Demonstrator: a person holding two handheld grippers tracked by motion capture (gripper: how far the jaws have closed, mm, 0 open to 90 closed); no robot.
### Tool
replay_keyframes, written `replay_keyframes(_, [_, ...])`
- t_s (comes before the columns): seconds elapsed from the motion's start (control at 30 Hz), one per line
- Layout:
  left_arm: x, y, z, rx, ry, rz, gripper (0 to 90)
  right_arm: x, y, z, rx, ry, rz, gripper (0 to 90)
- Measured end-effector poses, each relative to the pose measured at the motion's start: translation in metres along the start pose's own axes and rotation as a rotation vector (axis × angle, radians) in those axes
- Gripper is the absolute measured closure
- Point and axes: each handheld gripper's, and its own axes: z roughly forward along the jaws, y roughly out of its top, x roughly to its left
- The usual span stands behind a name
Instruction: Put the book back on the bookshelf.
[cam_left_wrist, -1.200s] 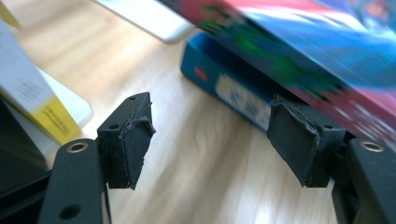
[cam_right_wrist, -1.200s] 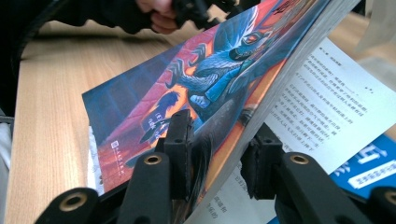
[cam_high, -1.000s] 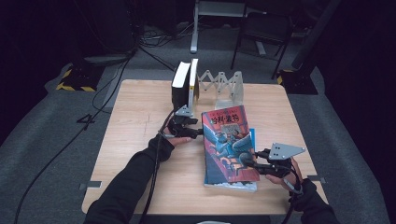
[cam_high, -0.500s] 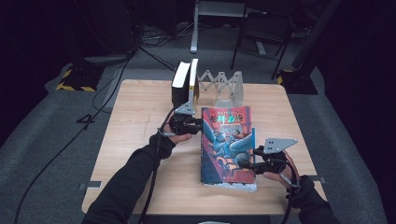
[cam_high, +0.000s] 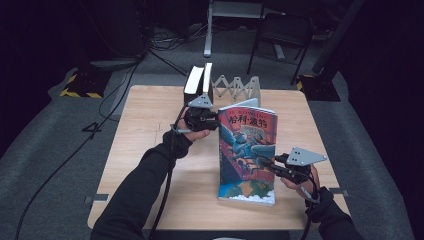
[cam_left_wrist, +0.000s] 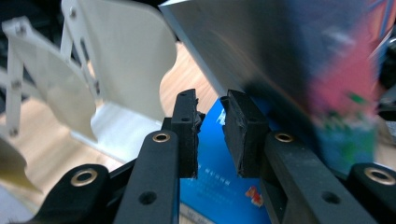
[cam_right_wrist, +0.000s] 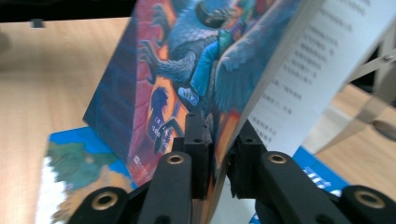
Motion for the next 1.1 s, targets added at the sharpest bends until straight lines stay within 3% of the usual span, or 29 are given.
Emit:
replay_keyframes(0.13, [-0.007, 0.002, -0.006, -0.004, 0.028, 0.022, 69.1, 0.000, -0.001, -0.005, -0.009, -0.031, -0.009, 81.6])
replay_keyframes(0.37, [-0.016, -0.010, -0.017, 0.001, 0.083, 0.048, 58.7, 0.011, -0.004, -0.014, -0.023, -0.043, -0.046, 81.6])
replay_keyframes(0.47, [-0.023, -0.019, -0.021, 0.030, 0.092, 0.063, 55.4, 0.015, -0.006, -0.017, -0.023, -0.050, -0.066, 81.4])
replay_keyframes(0.53, [-0.029, -0.025, -0.021, 0.075, 0.083, 0.077, 50.7, 0.016, -0.008, -0.018, -0.029, -0.050, -0.060, 81.2])
replay_keyframes(0.6, [-0.041, -0.034, -0.019, 0.130, 0.104, 0.112, 48.3, 0.017, -0.011, -0.020, -0.030, -0.060, -0.062, 80.8])
replay_keyframes(0.63, [-0.041, -0.034, -0.019, 0.130, 0.104, 0.112, 47.8, 0.017, -0.011, -0.020, -0.030, -0.060, -0.062, 80.8])
replay_keyframes(0.77, [-0.055, -0.051, -0.016, 0.204, 0.097, 0.122, 41.9, 0.020, -0.013, -0.022, -0.026, -0.068, -0.066, 80.2])
replay_keyframes(0.9, [-0.068, -0.069, -0.009, 0.221, 0.032, 0.100, 38.5, 0.021, -0.013, -0.023, -0.026, -0.071, -0.072, 80.0])
replay_keyframes(0.97, [-0.072, -0.076, -0.001, 0.228, -0.007, 0.067, 34.5, 0.022, -0.013, -0.023, -0.023, -0.075, -0.081, 79.8])
replay_keyframes(1.1, [-0.077, -0.083, 0.014, 0.230, -0.032, 0.036, 28.5, 0.024, -0.013, -0.024, -0.023, -0.080, -0.089, 79.6])
